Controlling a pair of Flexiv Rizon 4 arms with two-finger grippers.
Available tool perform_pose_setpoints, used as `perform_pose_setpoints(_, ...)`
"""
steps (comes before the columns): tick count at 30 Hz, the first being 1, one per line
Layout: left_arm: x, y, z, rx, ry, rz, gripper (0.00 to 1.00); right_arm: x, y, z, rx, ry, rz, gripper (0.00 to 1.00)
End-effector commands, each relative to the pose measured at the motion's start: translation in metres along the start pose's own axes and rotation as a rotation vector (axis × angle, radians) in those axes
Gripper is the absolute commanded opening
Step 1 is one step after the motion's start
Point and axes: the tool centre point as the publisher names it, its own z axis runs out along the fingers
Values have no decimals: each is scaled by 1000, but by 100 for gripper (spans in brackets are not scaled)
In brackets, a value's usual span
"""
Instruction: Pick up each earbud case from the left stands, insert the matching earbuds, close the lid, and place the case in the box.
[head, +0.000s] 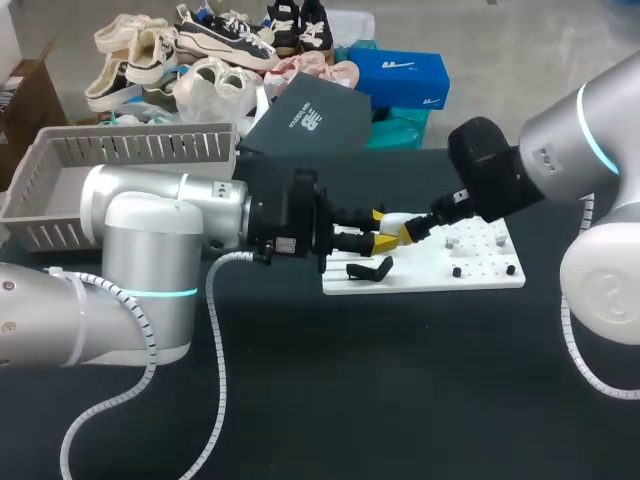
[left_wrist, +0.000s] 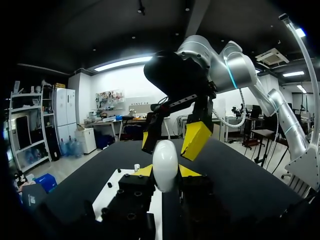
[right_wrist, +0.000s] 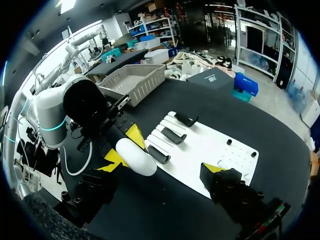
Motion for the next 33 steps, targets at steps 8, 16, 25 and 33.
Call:
perform_pose_setpoints(8,1,0,0,-1,-3,1,0,-2,-2,2,18,0,11,100)
perform_pose_setpoints(16,1,0,0,-1,-3,1,0,-6,-2,0,29,-5,8,100)
perform_pose_setpoints(25,1,0,0,-1,-3,1,0,-20,-3,-5,55,-22,-11,100)
perform_pose_setpoints(33,1,0,0,-1,-3,1,0,-30,-6,-22,141,-66,-55,100)
